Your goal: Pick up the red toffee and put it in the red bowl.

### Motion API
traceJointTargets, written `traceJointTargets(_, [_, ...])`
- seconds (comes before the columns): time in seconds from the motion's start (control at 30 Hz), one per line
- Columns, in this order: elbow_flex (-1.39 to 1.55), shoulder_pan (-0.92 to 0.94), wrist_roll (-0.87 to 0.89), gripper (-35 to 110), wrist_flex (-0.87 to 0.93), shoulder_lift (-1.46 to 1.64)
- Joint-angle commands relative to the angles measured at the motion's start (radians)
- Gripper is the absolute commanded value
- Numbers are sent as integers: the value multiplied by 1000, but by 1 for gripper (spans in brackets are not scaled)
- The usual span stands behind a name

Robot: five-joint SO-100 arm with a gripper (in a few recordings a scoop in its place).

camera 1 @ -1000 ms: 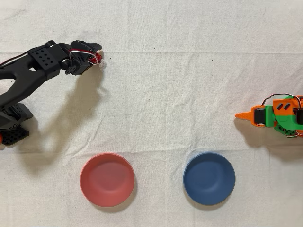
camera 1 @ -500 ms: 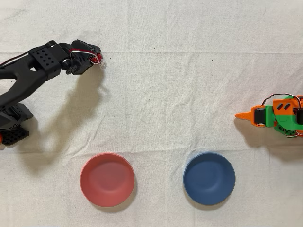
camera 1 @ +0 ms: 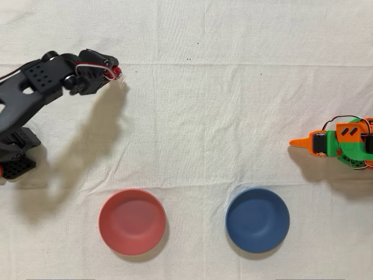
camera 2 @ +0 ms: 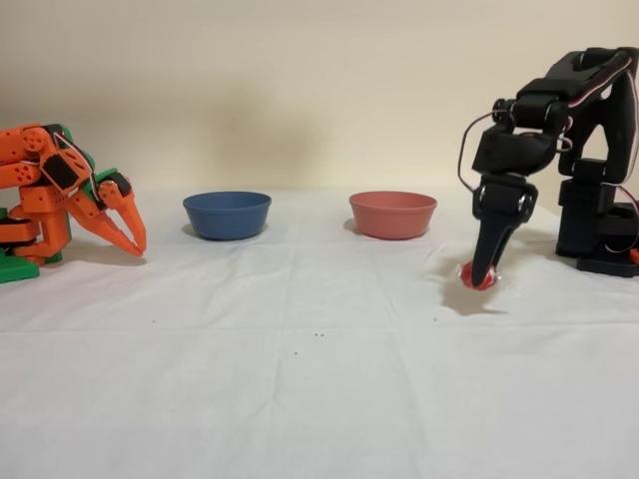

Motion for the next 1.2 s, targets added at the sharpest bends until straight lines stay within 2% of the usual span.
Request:
traceJointTargets(0.0, [34, 26, -40, 7, 63, 213])
traceJointTargets(0.33, [118, 252, -173, 7, 179, 471])
traceJointTargets(0.63, [115, 451, -298, 8, 233, 568])
traceJointTargets(1.17, [110, 879, -446, 8, 118, 512])
